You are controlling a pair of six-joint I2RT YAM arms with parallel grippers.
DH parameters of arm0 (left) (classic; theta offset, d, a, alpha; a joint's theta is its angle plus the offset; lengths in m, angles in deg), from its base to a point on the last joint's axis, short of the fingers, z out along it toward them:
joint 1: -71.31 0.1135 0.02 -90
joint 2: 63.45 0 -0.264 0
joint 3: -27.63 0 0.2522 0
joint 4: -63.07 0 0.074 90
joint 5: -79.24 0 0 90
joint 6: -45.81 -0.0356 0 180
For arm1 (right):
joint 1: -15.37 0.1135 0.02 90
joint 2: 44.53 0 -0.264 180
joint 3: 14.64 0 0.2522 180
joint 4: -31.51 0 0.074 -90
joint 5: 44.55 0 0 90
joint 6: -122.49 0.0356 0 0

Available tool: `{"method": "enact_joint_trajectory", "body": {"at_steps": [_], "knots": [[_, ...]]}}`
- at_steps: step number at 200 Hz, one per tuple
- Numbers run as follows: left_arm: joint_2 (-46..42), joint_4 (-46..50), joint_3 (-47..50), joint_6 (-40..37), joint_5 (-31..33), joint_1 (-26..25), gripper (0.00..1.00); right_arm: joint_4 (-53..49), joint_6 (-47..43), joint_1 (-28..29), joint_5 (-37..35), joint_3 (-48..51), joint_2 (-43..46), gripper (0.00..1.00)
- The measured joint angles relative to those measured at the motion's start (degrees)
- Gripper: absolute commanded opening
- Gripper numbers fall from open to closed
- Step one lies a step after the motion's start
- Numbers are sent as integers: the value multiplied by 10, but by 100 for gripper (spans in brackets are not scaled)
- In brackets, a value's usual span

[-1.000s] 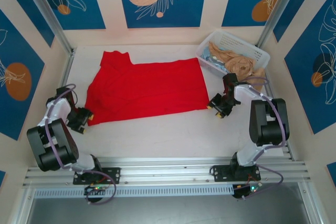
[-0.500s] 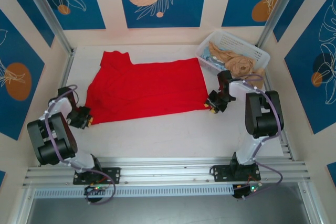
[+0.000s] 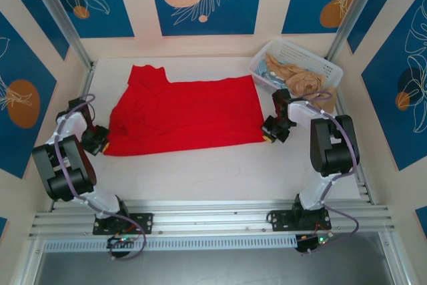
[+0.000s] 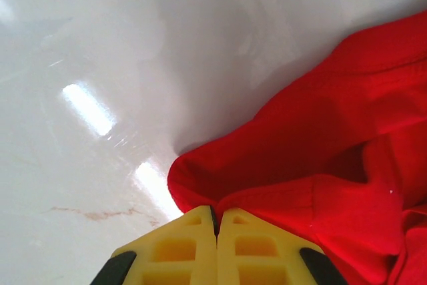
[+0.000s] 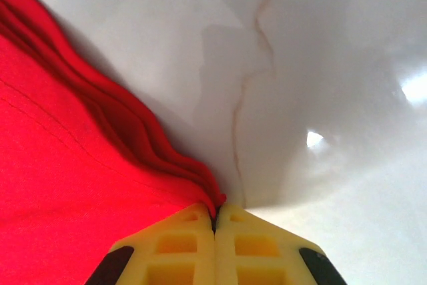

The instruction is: Fold and stack the t-shirts

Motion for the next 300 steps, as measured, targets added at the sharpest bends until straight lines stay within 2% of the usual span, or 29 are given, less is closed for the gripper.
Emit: {"method": "enact_joint_trajectory", "body": {"at_steps": [51, 106, 120, 131, 149, 167, 202, 242, 268, 300], "knots": [[-2, 45, 9, -29, 23, -2, 0, -53, 13, 13, -16, 42, 54, 0], [-44, 68, 75, -35, 47, -36, 0, -116, 52, 15, -26, 122, 136, 0], [-47, 67, 81, -35, 50, -37, 5, -125, 64, 15, -23, 145, 144, 1], [-47, 63, 81, -37, 52, -37, 16, -131, 74, 15, -20, 157, 145, 14], [-54, 60, 78, -35, 60, -38, 43, -139, 77, 15, -23, 155, 148, 33], [-74, 63, 64, -35, 72, -45, 51, -147, 77, 16, -31, 140, 170, 39], [-126, 66, 23, -28, 69, -107, 54, -125, 51, 59, -42, 91, 242, 47], [-139, 19, 64, 28, -26, -209, 56, -10, -4, 116, 41, 88, 267, 51], [-112, 12, 94, 58, -63, -229, 54, 41, -14, 127, 85, 88, 266, 51], [-107, -8, 132, 94, -85, -241, 50, 61, -16, 127, 99, 88, 261, 50]]}}
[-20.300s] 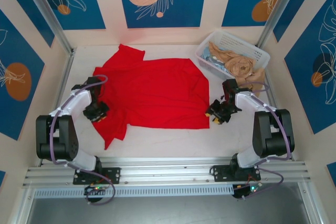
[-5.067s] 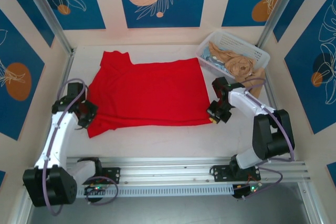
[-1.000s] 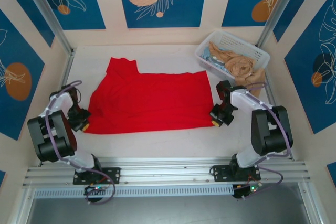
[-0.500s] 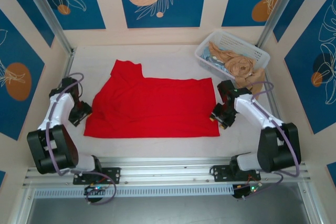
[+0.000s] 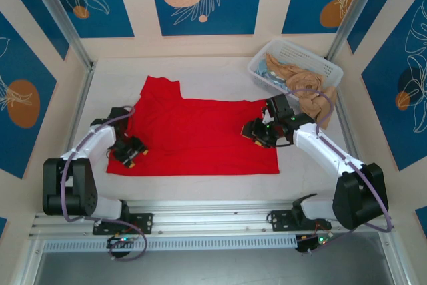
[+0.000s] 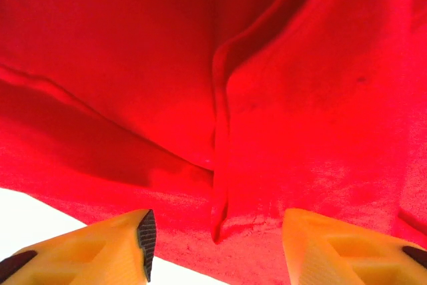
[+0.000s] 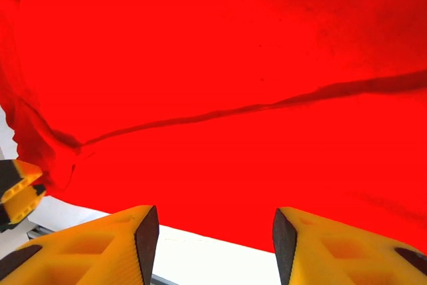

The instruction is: Fold and stack the t-shirts

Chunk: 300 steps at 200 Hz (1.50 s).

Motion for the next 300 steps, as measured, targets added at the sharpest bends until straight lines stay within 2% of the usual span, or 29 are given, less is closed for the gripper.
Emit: {"method": "enact_joint_trajectory", "body": {"at_steps": [39, 61, 72, 92, 108, 145, 183, 214, 275, 281, 300], "knots": [[5, -27, 19, 38, -17, -22, 44, 7, 0, -4, 9, 8, 0, 50], [15, -45, 23, 56, -19, -33, 36, 8, 0, -7, 12, 11, 0, 49], [16, -49, 23, 63, -19, -35, 29, 8, 0, -7, 12, 12, 0, 49], [17, -57, 23, 72, -18, -37, 10, 9, 1, -7, 12, 12, 0, 47], [18, -58, 23, 70, -16, -37, 0, 9, 1, -9, 13, 12, 0, 47], [22, -58, 11, 69, -10, -41, 0, 9, 0, -15, 15, 12, 0, 45], [60, -45, -65, 49, 7, -61, 0, 9, 0, -20, 17, 12, -5, 43], [128, -13, -173, 10, 24, -86, 0, 7, 0, -26, 21, 12, -17, 43], [348, 85, -454, -109, 75, -144, 0, 3, 0, -34, 39, 5, -34, 42], [368, 97, -477, -120, 79, -150, 9, 2, 0, -36, 43, 5, -37, 42], [417, 125, -524, -156, 102, -167, 49, 2, 0, -36, 51, 5, -44, 43]]}}
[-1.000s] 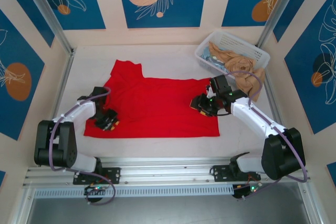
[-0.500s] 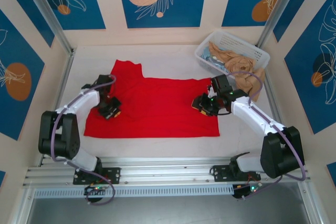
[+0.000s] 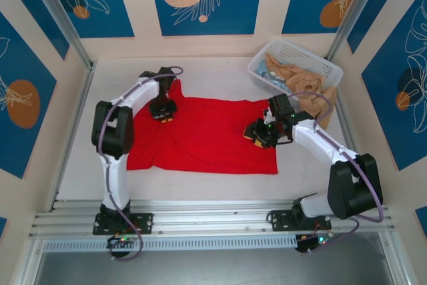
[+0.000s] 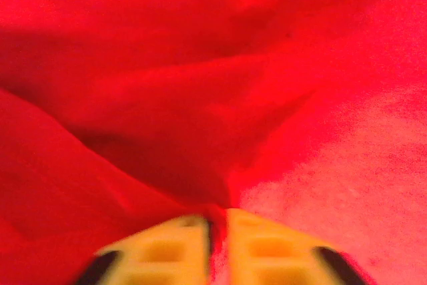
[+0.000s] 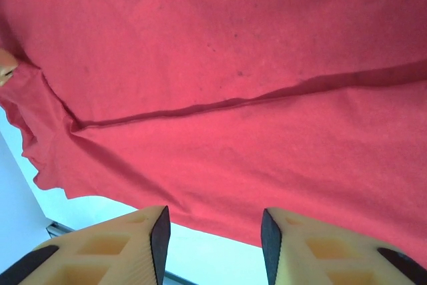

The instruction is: Fold and stack the t-shirts

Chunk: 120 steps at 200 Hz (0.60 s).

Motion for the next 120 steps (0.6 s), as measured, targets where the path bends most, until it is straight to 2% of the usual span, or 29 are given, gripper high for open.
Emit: {"method": "enact_joint_trajectory", "body": {"at_steps": [5, 15, 46, 71, 80, 89, 105, 120], "knots": [[5, 4, -1, -3, 7, -3, 57, 0, 0, 0, 2, 0, 0, 43], [6, 18, -1, -15, 28, -9, 64, 0, 0, 0, 5, 0, 0, 43], [-43, 33, 5, -18, 87, -15, 64, 0, 0, 0, 8, 0, 0, 43], [-145, 27, 63, -3, 113, -7, 50, 1, -2, 0, 8, 0, -1, 36], [-185, 21, 97, 8, 108, 2, 40, 1, -4, 0, 8, 0, -1, 34], [-222, 12, 137, 26, 92, 17, 31, 1, -4, -2, 8, 0, -2, 32], [-256, -10, 199, 43, 52, 53, 23, 4, -3, -6, 8, 1, -3, 27], [-250, -38, 235, 62, 17, 76, 16, 10, -4, -10, 8, 4, -9, 24]]}}
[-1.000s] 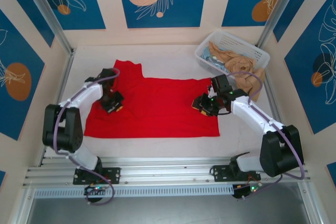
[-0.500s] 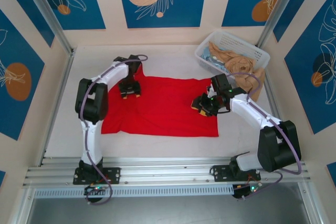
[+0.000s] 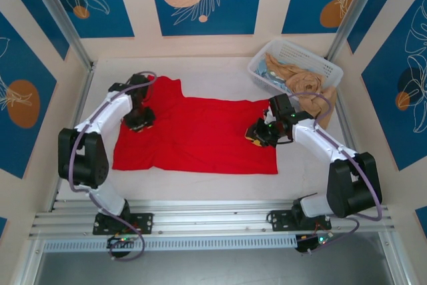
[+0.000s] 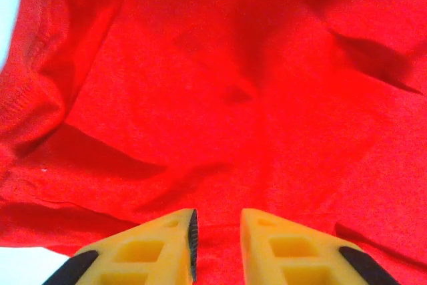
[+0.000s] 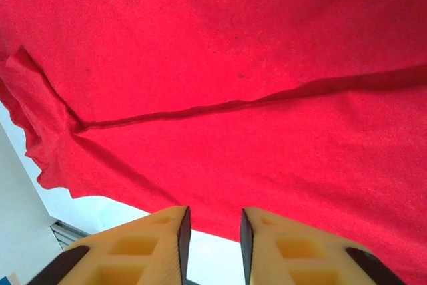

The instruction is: Fold and stack the t-shirts

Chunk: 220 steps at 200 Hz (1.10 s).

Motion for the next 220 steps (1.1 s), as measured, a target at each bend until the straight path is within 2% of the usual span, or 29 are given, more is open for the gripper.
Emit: {"method": "enact_joint_trajectory", "body": {"at_steps": [27, 43, 62, 101, 137, 164, 220], "knots": [[33, -13, 11, 30, -28, 4, 14, -2, 0, -5, -6, 4, -14, 23], [36, -12, 19, 48, -21, 4, 8, -12, 0, -8, -18, 4, -18, 22], [14, -9, 49, 62, -8, 12, 5, -32, 4, -13, -31, 5, -23, 22], [-39, -2, 114, 72, -3, 78, 5, -55, 27, -20, -44, 42, -28, 22], [-12, -20, 153, 77, -17, 129, 4, -73, 50, -28, -59, 56, -76, 21], [27, -32, 153, 76, -1, 157, 3, -108, 52, -40, -81, 30, -123, 18], [37, -27, 144, 36, 46, 191, 3, -170, 41, -52, -96, -42, -191, 15]]}}
